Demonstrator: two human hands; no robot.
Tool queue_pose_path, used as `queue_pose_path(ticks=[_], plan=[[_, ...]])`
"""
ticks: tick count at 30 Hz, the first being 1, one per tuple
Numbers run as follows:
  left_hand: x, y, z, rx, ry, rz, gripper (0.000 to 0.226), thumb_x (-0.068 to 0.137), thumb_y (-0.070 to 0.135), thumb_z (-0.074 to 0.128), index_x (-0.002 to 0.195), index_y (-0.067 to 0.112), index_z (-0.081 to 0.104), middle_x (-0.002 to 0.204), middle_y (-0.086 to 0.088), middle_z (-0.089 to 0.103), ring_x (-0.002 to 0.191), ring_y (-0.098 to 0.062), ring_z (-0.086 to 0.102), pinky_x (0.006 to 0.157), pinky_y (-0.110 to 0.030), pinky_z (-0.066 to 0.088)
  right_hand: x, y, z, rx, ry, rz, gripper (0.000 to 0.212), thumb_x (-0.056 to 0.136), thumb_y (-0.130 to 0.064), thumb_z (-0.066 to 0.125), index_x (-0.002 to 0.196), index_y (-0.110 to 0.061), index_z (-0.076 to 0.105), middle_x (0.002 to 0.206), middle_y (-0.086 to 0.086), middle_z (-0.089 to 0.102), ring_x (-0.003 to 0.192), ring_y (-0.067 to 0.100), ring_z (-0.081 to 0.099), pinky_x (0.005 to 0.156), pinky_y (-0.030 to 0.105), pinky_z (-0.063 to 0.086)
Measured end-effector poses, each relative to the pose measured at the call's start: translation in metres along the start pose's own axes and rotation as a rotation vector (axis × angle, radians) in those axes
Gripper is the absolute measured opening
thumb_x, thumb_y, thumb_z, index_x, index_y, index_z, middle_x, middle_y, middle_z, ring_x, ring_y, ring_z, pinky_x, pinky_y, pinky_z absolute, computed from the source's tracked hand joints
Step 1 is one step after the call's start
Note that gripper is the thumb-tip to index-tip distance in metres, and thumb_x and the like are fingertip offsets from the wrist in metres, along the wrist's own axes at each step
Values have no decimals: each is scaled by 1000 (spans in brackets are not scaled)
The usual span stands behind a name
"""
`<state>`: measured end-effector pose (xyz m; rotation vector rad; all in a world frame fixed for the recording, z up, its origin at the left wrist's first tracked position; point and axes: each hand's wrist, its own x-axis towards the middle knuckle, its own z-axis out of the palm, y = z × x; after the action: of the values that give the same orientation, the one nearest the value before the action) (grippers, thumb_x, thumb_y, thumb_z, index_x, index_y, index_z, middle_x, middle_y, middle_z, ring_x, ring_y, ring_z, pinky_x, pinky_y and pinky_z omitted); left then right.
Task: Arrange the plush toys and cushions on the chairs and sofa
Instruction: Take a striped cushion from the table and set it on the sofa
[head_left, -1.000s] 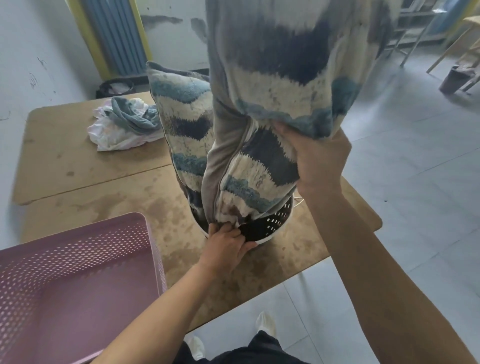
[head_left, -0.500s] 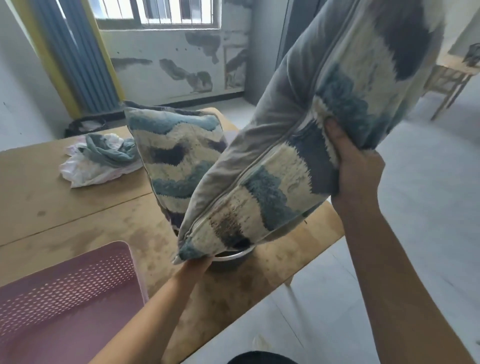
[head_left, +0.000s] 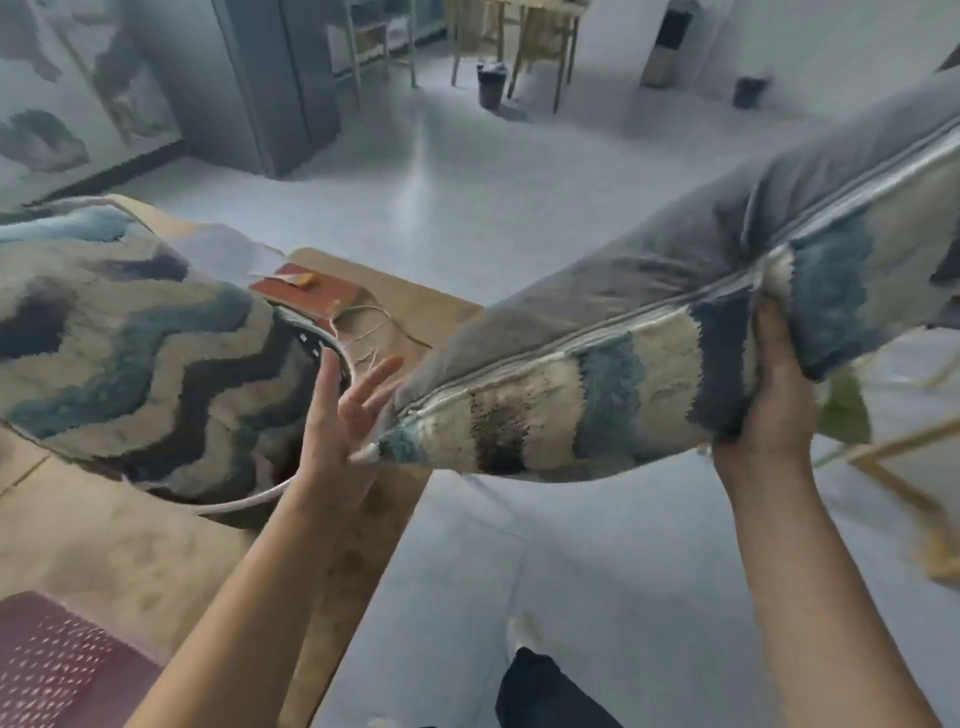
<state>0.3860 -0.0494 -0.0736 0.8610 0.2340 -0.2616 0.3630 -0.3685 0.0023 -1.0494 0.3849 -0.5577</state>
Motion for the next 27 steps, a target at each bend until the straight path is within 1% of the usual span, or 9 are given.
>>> queue_pose_path(ticks=[4, 7, 11, 14, 16, 18, 21, 24, 27], plan=[[-5, -51, 64, 420, -162, -52, 75, 90, 81, 34, 134, 27, 62, 138, -3, 67, 124, -18, 65, 112, -47, 39, -11, -28, -81, -212, 295, -68, 28, 72, -32, 94, 94, -27, 77, 99, -13, 81, 97, 8, 77, 87, 38, 64], [-19, -100, 125, 671, -355, -74, 86, 68, 90, 51, 137, 40, 57, 143, 7, 63, 131, -11, 59, 113, -45, 39, -17, -37, -141, -308, 323, -191, 43, 65, -28, 99, 102, -24, 78, 99, -17, 79, 101, 3, 75, 82, 26, 63], [-56, -189, 221, 861, -608, -8, 71, 78, 81, 57, 142, 52, 46, 141, 25, 56, 123, 12, 54, 101, -17, 44, -38, -59, -212, -447, 225, -245, 56, 67, -25, 98, 118, -19, 76, 111, -12, 79, 109, 7, 73, 92, 29, 59], [-79, -270, 284, 802, -489, 100, 26, 98, 46, 63, 124, 40, 65, 118, 17, 73, 111, 1, 68, 97, -24, 55, -49, -87, -284, -473, 92, -122, 44, 82, -36, 86, 121, -22, 73, 114, -9, 79, 112, 10, 72, 101, 38, 57], [-88, -316, 317, 586, -251, 51, 18, 102, 34, 62, 115, 27, 72, 114, 6, 78, 115, -17, 71, 95, -35, 58, -51, -110, -346, -457, 11, -18, 44, 92, -52, 71, 126, -24, 71, 122, 4, 75, 120, 24, 68, 108, 50, 51], [-97, -352, 351, 463, -153, -34, 25, 103, 36, 59, 121, 23, 71, 117, 2, 77, 114, -22, 71, 98, -42, 58, -51, -132, -410, -453, 64, 54, 58, 92, -65, 62, 135, -27, 67, 133, 3, 71, 129, 24, 62, 114, 47, 46], [-115, -398, 409, 456, -180, -131, 32, 104, 40, 56, 125, 20, 68, 119, -2, 76, 109, -22, 73, 99, -48, 57, -53, -166, -492, -443, 250, 54, 83, 83, -78, 60, 148, -28, 55, 144, -17, 61, 135, 3, 54, 120, 36, 39], [-127, -448, 468, 491, -302, -178, 25, 104, 38, 55, 112, 22, 73, 114, -2, 78, 108, -22, 74, 91, -41, 62, -46, -189, -560, -409, 352, 26, 83, 81, -74, 67, 153, -40, 42, 133, -42, 49, 131, -10, 46, 119, 27, 34], [-125, -503, 518, 481, -394, -234, 23, 103, 37, 57, 111, 23, 73, 110, 0, 80, 107, -23, 75, 96, -46, 57, -24, -191, -620, -396, 406, 29, 104, 72, -80, 71, 159, -44, 28, 146, -36, 44, 141, -3, 40, 122, 34, 31]])
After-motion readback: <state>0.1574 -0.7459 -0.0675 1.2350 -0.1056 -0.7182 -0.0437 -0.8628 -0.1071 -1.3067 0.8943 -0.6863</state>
